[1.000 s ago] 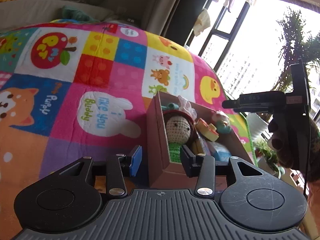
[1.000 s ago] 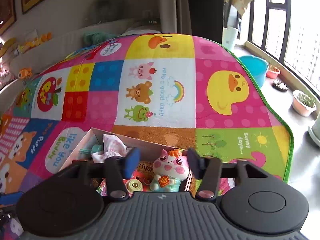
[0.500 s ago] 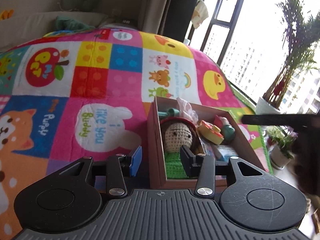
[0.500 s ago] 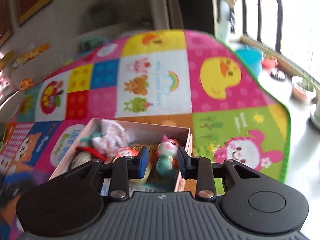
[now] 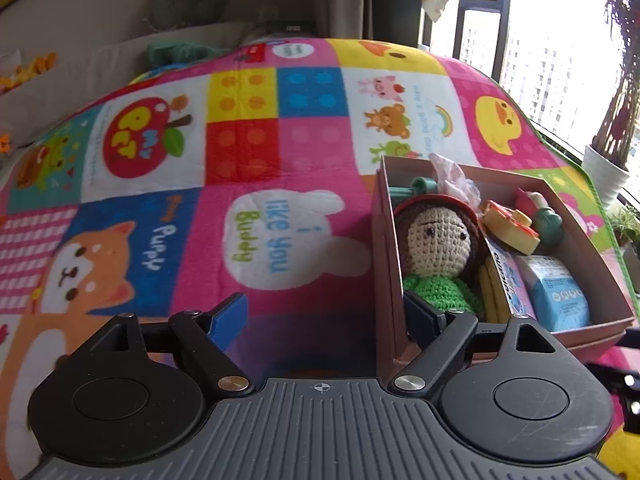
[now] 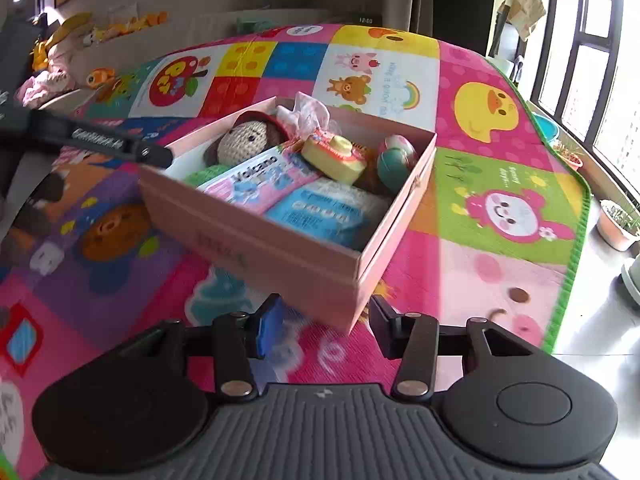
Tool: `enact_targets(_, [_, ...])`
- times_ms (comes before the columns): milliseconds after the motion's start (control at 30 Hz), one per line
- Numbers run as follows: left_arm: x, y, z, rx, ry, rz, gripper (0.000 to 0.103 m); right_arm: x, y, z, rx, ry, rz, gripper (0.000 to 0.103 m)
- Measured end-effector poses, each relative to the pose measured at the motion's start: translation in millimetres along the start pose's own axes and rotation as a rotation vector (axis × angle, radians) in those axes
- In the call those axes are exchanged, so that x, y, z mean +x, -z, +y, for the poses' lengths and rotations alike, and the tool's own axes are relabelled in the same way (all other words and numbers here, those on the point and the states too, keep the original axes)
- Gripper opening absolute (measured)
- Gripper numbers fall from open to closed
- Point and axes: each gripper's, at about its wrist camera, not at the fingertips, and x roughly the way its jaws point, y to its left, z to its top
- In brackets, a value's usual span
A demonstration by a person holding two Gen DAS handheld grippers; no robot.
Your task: Organize objects
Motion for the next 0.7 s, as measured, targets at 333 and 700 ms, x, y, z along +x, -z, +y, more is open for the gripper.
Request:
enact_targets(333, [6, 4, 70, -0.134, -0.059, -0.034, 0.1, 44, -36, 58, -0.022, 0.002, -0.023, 0.054])
enact_targets(700, [14, 6, 97, -0.189, -0.025, -0.054, 0.101, 61, -51, 86, -0.074, 0.054, -0.008, 0.054])
